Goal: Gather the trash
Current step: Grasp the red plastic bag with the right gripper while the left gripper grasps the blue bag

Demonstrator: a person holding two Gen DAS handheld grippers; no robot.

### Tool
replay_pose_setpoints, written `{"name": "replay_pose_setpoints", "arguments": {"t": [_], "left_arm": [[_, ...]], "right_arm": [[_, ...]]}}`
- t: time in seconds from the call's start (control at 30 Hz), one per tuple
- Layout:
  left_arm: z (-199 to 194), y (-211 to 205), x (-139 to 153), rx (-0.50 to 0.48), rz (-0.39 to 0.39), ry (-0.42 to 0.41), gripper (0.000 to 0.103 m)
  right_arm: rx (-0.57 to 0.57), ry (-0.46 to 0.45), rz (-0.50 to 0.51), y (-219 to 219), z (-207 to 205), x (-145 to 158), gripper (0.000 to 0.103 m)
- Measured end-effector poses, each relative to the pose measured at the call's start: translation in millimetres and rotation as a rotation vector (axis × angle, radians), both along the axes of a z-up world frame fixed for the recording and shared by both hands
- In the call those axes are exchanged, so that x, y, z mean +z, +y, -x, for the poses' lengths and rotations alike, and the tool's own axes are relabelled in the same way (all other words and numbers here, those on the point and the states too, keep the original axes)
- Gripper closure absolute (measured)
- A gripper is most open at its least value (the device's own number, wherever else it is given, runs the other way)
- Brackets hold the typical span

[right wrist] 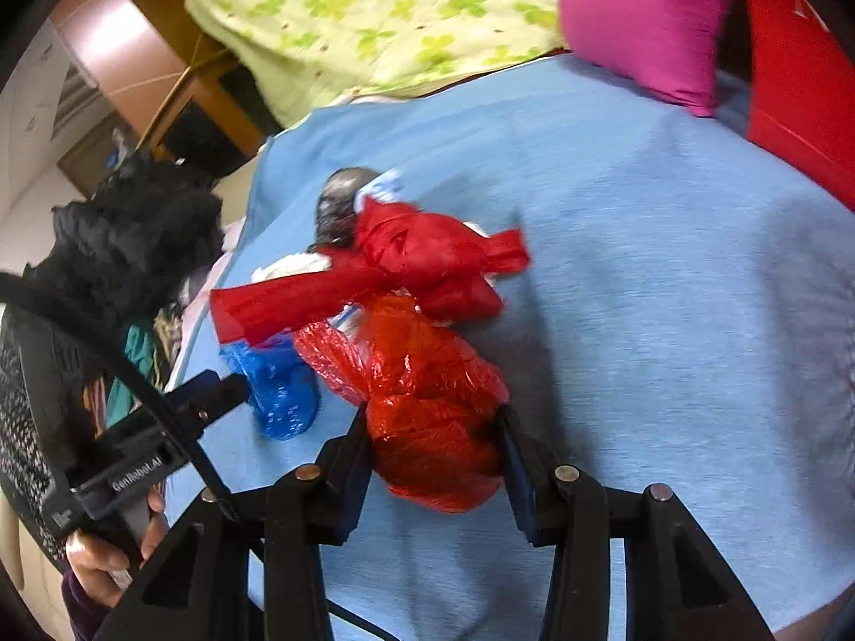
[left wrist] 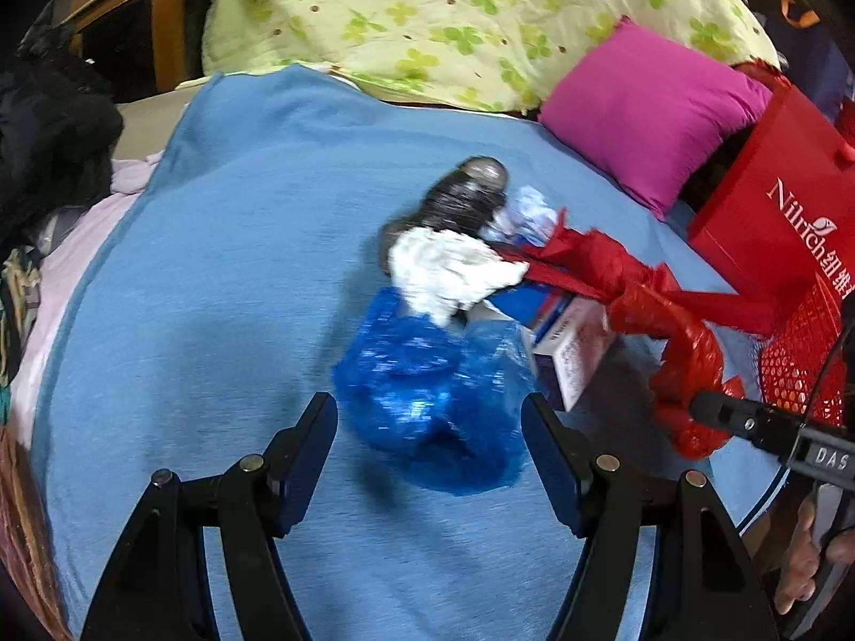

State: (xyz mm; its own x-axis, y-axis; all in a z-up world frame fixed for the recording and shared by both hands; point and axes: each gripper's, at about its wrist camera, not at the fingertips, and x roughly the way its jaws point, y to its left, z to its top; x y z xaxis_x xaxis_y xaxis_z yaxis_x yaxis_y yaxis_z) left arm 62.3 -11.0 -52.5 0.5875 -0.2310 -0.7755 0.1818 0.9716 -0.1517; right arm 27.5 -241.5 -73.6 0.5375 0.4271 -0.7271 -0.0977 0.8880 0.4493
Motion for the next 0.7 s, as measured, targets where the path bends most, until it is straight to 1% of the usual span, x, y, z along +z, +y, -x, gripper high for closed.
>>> {"name": "replay_pose_setpoints", "arguments": {"t": [0.07,0.2,0.33,0.4,0.47,0.53,0.57,0.6,0.7], "left_arm": [[-2.2,-8.2,-3.6,-0.016,-0.004,0.009,0.031],[-5.3,-21.5,-10.1,-0.008,-0.075,-0.009,0.031],[-8.4,-24.2,-15.1,0.007,-0.098,-0.016,0.031],[-9.4,-22.1,-16.0,0.010,-0.097,-0.022,0.044],[-8.8,-22.8,-14.8,0.007,-0.095,-0.030,0.048],[-6.5,-22.4,-12.2,0.004,-0.098,-0.043,0.058],[-5.2,-22.4,-10.8,0.004,-0.106,-0.050,0.067],[-3.6,-22.1,-9.1,0.001,-0.110,-0.055,0.071],[1.1,-21.0,-5.0,-0.012,-0.094,-0.062,0.076]], "right_arm": [[-0.015,0.005,-0.012,-8.7,1.2,0.5,0.056],[-0.035,0.012,-0.031,-14.9,2.6,1.7,0.056],[-0.049,0.029,-0.043,-17.4,1.4,-0.5,0.056],[-0.050,0.030,-0.046,-17.0,1.3,-1.4,0.056],[-0.049,0.028,-0.044,-17.1,1.8,-1.5,0.056],[-0.049,0.029,-0.044,-17.6,2.3,-1.6,0.056],[-0.048,0.029,-0.047,-17.8,2.9,-1.6,0.056],[-0.047,0.027,-0.048,-17.3,2.6,-1.2,0.056],[-0.039,0.020,-0.056,-18.1,4.0,0.4,0.056]]}}
